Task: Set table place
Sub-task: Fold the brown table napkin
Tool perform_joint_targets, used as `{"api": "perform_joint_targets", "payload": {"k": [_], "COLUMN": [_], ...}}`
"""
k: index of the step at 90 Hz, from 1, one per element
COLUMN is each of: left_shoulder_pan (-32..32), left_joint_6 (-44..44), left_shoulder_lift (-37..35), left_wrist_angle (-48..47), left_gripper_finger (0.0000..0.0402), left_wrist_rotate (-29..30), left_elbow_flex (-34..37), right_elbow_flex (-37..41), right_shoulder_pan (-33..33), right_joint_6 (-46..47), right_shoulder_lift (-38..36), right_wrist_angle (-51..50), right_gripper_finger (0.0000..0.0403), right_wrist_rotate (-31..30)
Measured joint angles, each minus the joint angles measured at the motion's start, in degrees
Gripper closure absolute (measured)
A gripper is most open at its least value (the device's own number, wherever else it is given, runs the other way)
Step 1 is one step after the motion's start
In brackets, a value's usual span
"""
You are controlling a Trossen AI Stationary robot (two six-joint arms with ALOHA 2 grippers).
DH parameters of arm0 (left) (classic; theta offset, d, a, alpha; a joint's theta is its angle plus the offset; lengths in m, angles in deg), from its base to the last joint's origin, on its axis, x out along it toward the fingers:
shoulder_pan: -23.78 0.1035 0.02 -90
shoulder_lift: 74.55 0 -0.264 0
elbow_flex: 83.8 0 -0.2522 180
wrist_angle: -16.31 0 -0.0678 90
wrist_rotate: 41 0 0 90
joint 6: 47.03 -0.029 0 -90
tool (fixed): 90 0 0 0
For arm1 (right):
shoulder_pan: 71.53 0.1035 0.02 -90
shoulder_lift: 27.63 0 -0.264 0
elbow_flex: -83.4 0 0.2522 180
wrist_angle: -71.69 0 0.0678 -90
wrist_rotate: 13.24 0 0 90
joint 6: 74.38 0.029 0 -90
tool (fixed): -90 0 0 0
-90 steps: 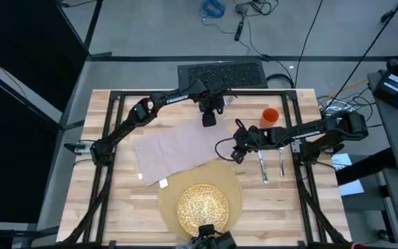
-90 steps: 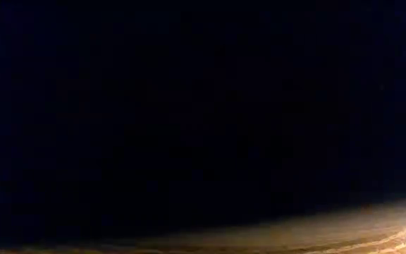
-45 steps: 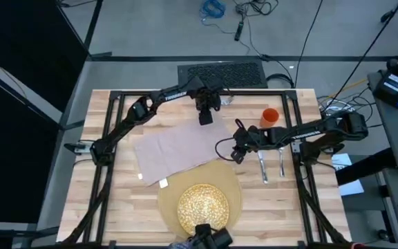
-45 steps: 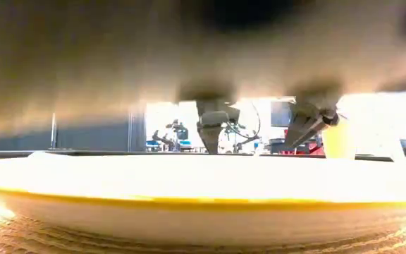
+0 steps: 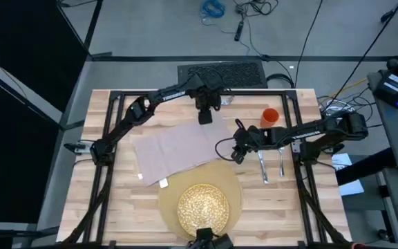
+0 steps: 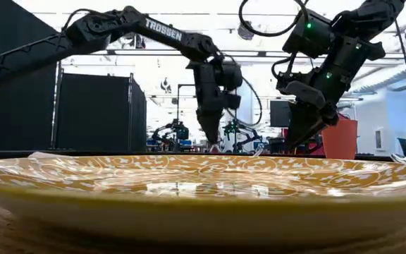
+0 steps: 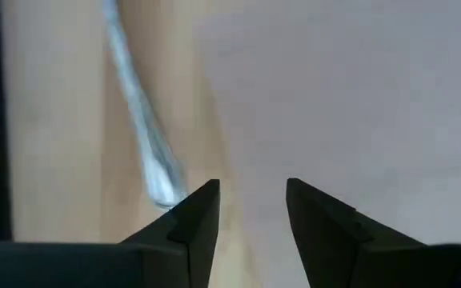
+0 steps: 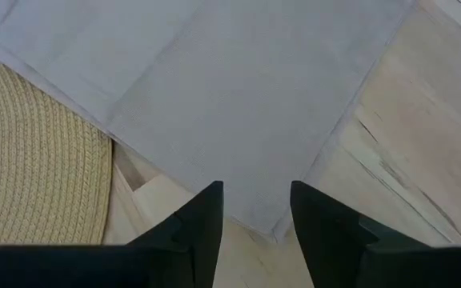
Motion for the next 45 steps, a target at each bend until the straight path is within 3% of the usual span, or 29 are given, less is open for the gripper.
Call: {"api": "perform_joint_targets", "payload": {"k": [15, 45], "left_shoulder_pan": [-3.1, -8.9], "left_joint_6": [0.0, 8.2], "left_shoulder_lift": [-5.4, -21.8], "left_wrist_angle": [0.3, -11.6], "left_gripper_finger": [0.0270, 0.0270], "left_wrist_rotate": [-0.2, -2.8], "left_elbow_flex": [0.0, 1.4], "right_elbow_flex": [0.0, 0.0], "right_shoulder_pan": [0.0, 0.9], "right_joint_6": [-0.1, -3.6], "right_shoulder_lift": [0.0, -0.7], "right_wrist_angle": [-0.3, -1.3], "right_gripper_finger": [0.0271, 0.0271], "right_wrist_rotate": [0.0, 3.8]}}
